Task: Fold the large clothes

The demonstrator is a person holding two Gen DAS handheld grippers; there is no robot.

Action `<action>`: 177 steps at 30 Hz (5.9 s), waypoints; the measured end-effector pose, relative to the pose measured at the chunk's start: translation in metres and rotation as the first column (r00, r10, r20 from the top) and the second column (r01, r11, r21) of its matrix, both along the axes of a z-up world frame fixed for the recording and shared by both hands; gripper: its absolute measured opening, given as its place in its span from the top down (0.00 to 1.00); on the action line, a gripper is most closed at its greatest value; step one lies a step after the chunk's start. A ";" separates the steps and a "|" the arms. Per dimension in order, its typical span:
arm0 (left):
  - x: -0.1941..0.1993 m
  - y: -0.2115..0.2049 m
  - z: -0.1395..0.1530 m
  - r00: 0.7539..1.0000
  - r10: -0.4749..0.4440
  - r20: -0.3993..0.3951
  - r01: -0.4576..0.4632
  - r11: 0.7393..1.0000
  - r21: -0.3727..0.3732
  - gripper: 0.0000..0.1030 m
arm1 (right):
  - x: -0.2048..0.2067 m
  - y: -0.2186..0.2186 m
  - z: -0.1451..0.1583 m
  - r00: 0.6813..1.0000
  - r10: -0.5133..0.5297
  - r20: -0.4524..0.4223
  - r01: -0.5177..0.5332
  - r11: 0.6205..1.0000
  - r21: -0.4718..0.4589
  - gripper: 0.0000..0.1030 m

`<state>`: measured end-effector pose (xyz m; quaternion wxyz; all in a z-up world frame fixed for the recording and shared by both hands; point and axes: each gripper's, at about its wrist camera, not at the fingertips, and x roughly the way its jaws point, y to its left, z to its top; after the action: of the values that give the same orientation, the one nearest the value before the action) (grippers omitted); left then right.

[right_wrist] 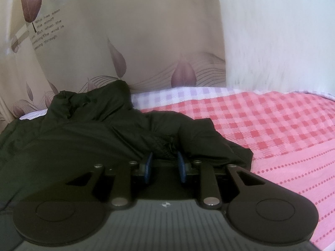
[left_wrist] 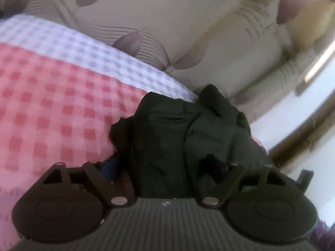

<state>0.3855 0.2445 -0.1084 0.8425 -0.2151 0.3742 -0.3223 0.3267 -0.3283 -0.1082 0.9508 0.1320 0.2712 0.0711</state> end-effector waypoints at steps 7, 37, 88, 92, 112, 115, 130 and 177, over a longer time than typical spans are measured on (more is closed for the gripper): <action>0.010 -0.026 0.005 0.993 -0.115 -0.015 0.116 0.990 0.077 0.56 | -0.001 0.003 0.001 1.000 -0.004 0.004 0.004 1.000 -0.019 0.76; -0.054 -0.052 0.081 0.988 0.156 -0.019 -0.150 0.975 0.165 0.82 | -0.053 0.138 0.100 0.901 0.397 0.178 -0.362 0.911 -0.197 0.88; -0.216 -0.252 0.058 0.994 0.094 -0.050 -0.104 0.740 -0.665 0.28 | -0.131 -0.019 0.060 0.992 0.120 0.028 -0.110 0.762 0.638 0.72; -0.240 -0.262 0.040 0.997 -0.060 -0.043 0.019 0.775 -0.631 0.29 | -0.112 -0.019 0.063 0.991 0.137 0.011 -0.115 0.785 0.609 0.77; -0.244 -0.335 -0.004 0.975 -0.180 0.128 0.220 0.831 -0.511 0.29 | -0.036 0.033 0.073 0.941 0.287 -0.180 -0.226 0.927 0.300 0.33; -0.251 -0.315 0.004 0.980 -0.169 0.104 0.198 0.832 -0.518 0.27 | -0.030 0.044 0.077 0.930 0.338 -0.143 -0.299 0.923 0.242 0.71; -0.241 -0.250 0.027 0.991 0.112 0.074 -0.080 0.936 -0.342 0.01 | -0.054 -0.075 0.134 0.977 0.208 0.047 -0.213 0.943 0.255 0.93; -0.265 -0.178 0.063 0.958 0.194 0.211 -0.166 0.976 -0.144 0.03 | -0.097 -0.028 0.069 0.994 0.081 0.074 -0.099 0.954 0.284 0.20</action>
<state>0.1200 0.0662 -0.0453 0.8900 -0.2630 0.2351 -0.2890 0.2302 -0.3568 -0.0393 0.9252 0.2539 0.2344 0.1570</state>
